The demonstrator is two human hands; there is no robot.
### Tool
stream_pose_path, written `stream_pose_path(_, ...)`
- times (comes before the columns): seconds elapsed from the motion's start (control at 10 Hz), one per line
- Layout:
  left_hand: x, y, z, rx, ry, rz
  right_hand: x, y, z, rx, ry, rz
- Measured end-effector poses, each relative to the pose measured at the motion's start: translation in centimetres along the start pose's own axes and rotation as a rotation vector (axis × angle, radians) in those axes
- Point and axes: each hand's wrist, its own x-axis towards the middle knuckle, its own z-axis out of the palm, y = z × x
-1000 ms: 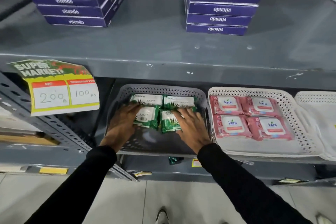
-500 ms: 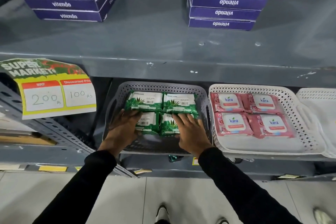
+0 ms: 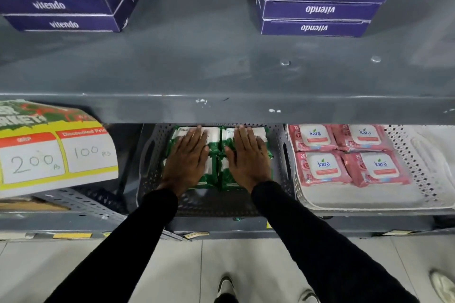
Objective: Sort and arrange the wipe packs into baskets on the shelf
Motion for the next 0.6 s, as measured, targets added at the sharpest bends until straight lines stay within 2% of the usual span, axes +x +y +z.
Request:
stream_pose_path(0.3, -0.1, 0.0, 1.3, 0.086, 0.01, -0.008, 0.2, 0.2, 1.2, -0.054, 0.002, 0.009)
stream_pose_path(0.5, 0.3, 0.5, -0.6, 0.033, -0.052, 0.006, 0.0, 0.1, -0.7, -0.01, -0.023, -0.009)
stream_pose_path(0.6, -0.3, 2.2, -2.0, -0.092, 0.063, -0.031, -1.5, 0.4, -2.4, 0.081, 0.132, -0.011)
